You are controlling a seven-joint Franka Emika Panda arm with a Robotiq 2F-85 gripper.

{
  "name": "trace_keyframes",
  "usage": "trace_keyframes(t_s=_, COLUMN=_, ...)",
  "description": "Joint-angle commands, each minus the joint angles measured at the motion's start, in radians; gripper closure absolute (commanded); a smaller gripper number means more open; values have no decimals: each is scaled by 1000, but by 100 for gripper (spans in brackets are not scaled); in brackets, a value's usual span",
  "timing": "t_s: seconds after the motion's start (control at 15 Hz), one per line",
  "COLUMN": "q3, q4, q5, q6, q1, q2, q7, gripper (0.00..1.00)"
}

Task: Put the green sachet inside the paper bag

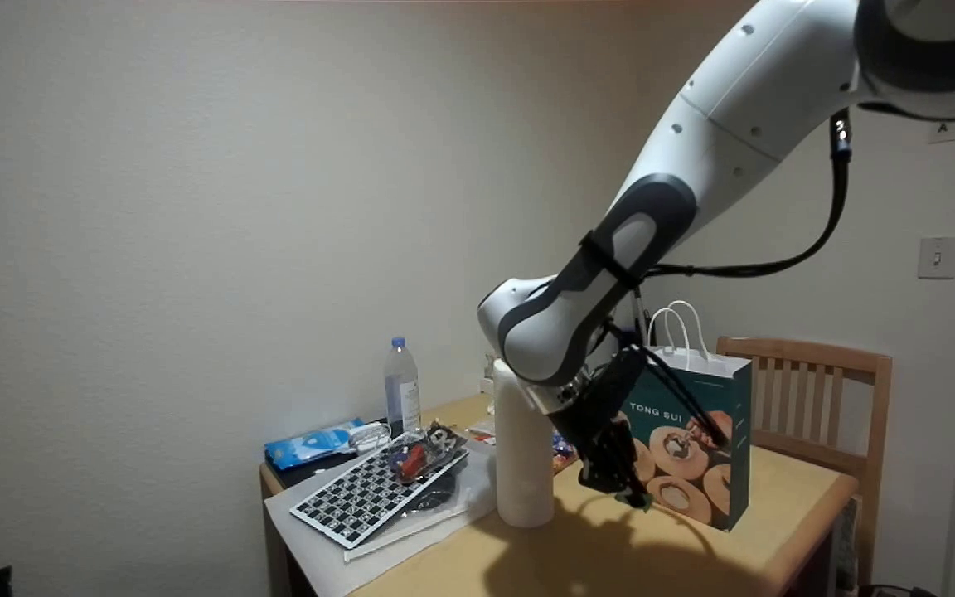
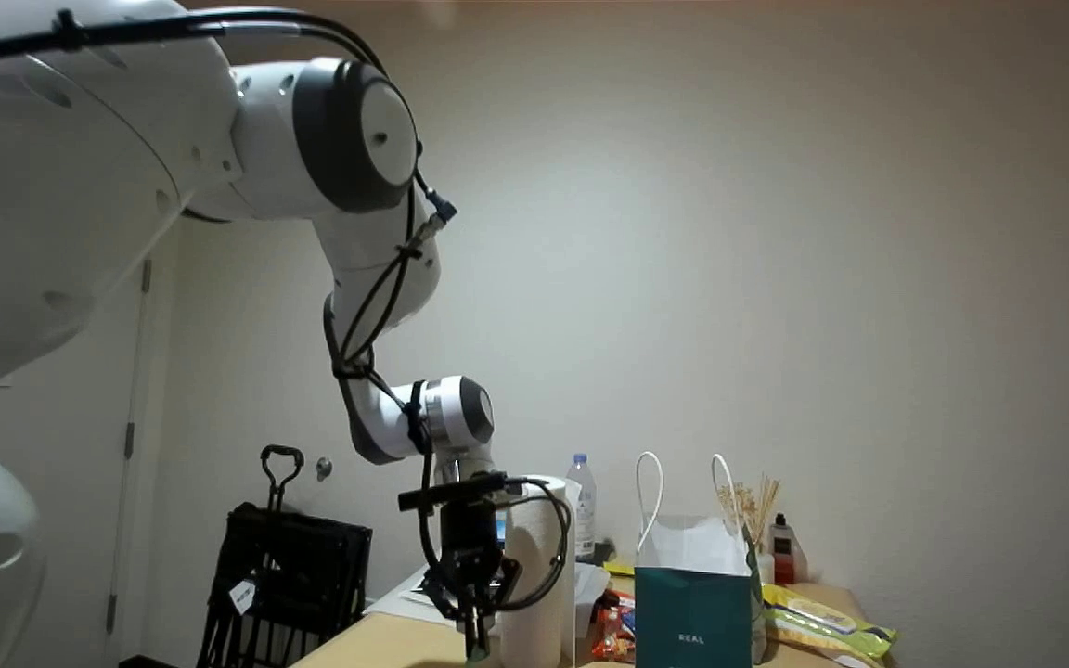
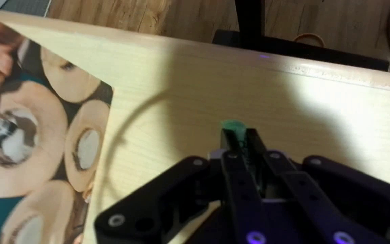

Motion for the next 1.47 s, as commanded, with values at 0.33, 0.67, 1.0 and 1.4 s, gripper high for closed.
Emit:
trace_keyframes(t_s=0.33, q3=-9, q4=-276, q5=178, q6=-64, q1=-27, q2=-495, q7=263, gripper=94)
trace_keyframes(t_s=0.67, q3=7, q4=-224, q5=158, q6=-66, q1=-31, q2=-462, q7=247, gripper=90)
trace_keyframes(t_s=1.0, q3=-15, q4=-224, q5=168, q6=-52, q1=-48, q2=-468, q7=325, gripper=94)
trace_keyframes(t_s=1.4, q3=-65, q4=-229, q5=191, q6=-57, q1=-132, q2=-546, q7=487, gripper=94)
